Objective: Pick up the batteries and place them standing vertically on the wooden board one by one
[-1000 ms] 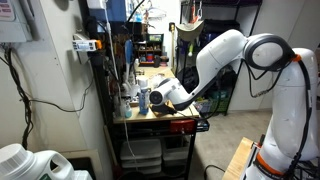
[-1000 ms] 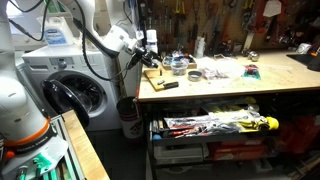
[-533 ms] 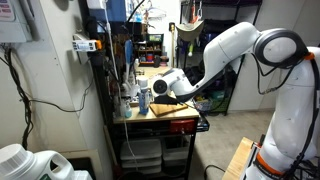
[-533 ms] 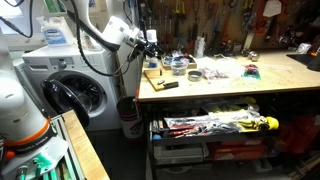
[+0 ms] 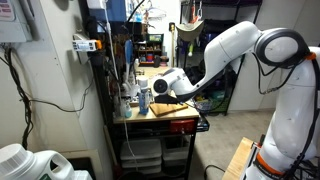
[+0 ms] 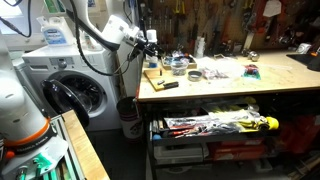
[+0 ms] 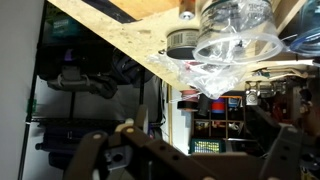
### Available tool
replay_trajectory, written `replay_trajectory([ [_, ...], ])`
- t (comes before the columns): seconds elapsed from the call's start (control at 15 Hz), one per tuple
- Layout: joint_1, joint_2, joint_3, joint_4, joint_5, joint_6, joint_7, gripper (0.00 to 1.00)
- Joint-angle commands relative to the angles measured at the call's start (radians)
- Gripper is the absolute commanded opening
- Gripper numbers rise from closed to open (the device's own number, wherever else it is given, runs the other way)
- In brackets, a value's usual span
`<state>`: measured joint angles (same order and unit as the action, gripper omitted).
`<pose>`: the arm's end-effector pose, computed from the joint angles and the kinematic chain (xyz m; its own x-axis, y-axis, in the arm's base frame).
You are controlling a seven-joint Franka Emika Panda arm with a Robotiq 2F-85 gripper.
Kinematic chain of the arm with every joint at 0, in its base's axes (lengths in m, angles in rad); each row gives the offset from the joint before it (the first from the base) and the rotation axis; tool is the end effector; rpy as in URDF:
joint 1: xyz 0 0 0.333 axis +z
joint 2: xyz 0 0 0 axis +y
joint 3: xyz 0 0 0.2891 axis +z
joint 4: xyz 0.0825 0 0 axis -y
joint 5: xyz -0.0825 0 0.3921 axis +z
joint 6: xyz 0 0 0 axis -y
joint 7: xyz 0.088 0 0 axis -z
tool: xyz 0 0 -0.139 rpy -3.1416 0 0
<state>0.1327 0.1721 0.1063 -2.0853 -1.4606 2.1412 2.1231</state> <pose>0.5963 0.0735 0.3178 0.2615 -0.3397 0.9035 -0.7971 -0.6038 0.0037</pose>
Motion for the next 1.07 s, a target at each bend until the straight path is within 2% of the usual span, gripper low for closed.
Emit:
replay_trajectory([
  [0.0,-0.004,0.0,0.005,0.001,0.001,-0.002,-0.002,1.0],
  [0.07,-0.004,0.0,0.005,0.0,0.001,-0.002,-0.002,1.0],
  [0.2,-0.023,-0.011,0.002,0.007,0.074,0.04,-0.083,1.0],
  [0.53,-0.074,-0.024,-0.017,0.03,0.335,0.072,-0.477,1.0],
  [0.73,-0.112,-0.035,-0.04,0.042,0.469,0.125,-0.706,1.0],
  [1.0,-0.156,-0.027,-0.069,0.039,0.711,0.196,-1.015,1.0],
])
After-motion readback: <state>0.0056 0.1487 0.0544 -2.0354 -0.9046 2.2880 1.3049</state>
